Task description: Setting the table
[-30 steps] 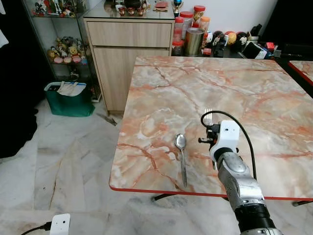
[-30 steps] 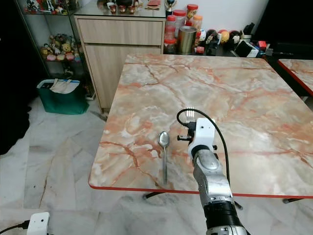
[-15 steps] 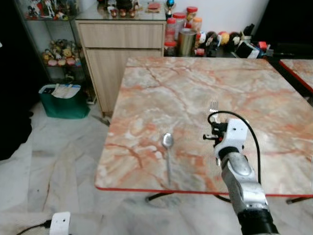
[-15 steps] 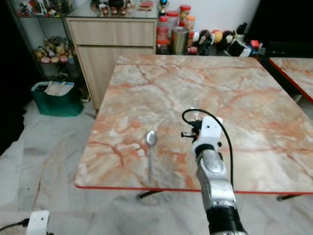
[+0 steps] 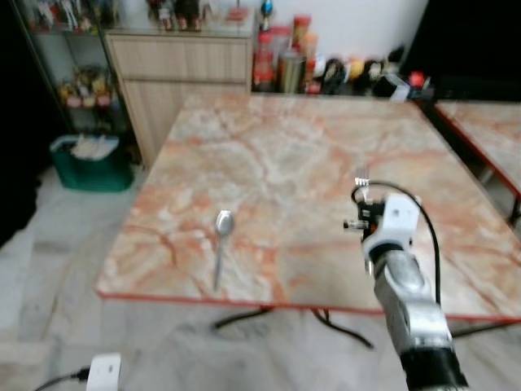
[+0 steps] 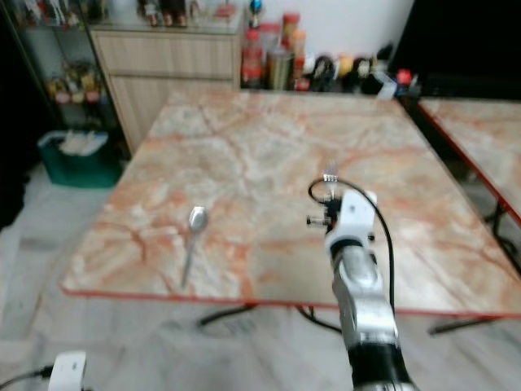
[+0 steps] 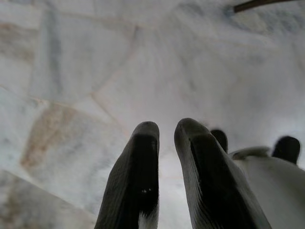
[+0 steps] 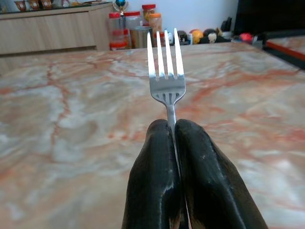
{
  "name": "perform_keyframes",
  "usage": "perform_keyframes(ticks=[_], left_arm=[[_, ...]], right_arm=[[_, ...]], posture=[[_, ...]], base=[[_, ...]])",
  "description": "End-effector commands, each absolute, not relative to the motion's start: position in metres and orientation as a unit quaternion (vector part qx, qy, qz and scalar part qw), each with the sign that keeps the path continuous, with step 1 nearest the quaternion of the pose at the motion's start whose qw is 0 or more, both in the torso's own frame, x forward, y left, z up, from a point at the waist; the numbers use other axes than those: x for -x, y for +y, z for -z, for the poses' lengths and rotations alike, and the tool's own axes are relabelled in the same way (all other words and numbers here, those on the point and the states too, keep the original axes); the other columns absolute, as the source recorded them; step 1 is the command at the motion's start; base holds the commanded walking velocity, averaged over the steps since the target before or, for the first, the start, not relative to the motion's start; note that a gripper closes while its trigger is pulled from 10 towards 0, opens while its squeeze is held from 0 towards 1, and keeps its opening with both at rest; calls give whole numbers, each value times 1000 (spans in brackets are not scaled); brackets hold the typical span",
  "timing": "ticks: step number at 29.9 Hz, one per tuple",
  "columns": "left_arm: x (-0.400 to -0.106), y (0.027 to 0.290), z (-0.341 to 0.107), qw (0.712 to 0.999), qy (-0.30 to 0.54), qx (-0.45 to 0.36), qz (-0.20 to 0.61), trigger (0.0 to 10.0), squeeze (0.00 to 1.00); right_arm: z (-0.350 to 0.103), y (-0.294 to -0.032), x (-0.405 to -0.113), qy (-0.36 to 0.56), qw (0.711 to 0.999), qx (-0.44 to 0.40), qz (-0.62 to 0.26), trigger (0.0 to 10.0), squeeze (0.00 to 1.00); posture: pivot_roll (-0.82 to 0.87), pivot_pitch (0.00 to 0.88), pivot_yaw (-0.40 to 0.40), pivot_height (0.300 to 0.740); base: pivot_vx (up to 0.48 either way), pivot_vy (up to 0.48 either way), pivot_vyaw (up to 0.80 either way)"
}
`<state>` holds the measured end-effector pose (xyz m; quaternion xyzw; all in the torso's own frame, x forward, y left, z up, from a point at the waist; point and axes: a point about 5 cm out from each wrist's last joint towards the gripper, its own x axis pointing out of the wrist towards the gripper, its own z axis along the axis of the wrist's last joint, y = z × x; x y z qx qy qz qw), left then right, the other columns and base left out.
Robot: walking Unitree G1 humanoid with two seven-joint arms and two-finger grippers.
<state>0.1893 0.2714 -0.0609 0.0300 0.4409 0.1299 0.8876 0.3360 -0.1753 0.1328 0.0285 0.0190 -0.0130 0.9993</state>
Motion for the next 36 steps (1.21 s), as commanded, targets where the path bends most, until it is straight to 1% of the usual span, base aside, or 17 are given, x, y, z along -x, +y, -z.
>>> perform_keyframes(ticks=[1,4,8,10,16,22,26,28,34,36], left_arm=[[-183,274,64,881,454,-34,-132,10000,0],[-183,274,64,881,454,-34,-132,10000,0],[-183,274,64,881,454,-34,-131,10000,0],[-183,274,64,881,454,-34,-130,10000,0],[-183,274,64,881,455,-34,-129,10000,0],[-182,274,64,881,455,-35,-128,10000,0],[-182,274,64,881,455,-36,-127,10000,0],[-182,274,64,881,455,-36,-127,10000,0],[-182,274,64,881,455,-37,-126,10000,0],[-181,275,64,880,456,-39,-123,10000,0]], right_arm=[[-139,-169,-338,9,1000,-23,-2,10000,0],[-140,-169,-338,4,1000,-13,-3,10000,0],[-142,-170,-337,-1,1000,-21,3,10000,0],[-142,-170,-337,2,999,-32,5,10000,0],[-141,-171,-337,3,1000,-29,6,10000,0],[-140,-170,-336,6,1000,-11,1,10000,0],[-140,-168,-336,2,1000,-21,2,10000,0],[-140,-168,-336,2,999,-32,5,10000,0],[-141,-168,-336,-1,1000,-30,4,10000,0],[-143,-167,-334,-6,1000,-30,2,10000,0]], posture=[[-3,97,-44,740],[-3,97,-44,740],[-7,100,-41,740],[-10,100,-39,740],[-10,99,-39,740],[-12,93,-37,740],[-15,83,-35,740],[-15,82,-35,740],[-19,74,-32,740],[-20,58,-30,740]], base=[[0,-412,0],[0,-415,135],[0,-412,630],[0,-407,0],[0,-401,0],[0,-398,0],[0,-395,605],[0,-394,0],[0,-394,0],[0,-394,0]])
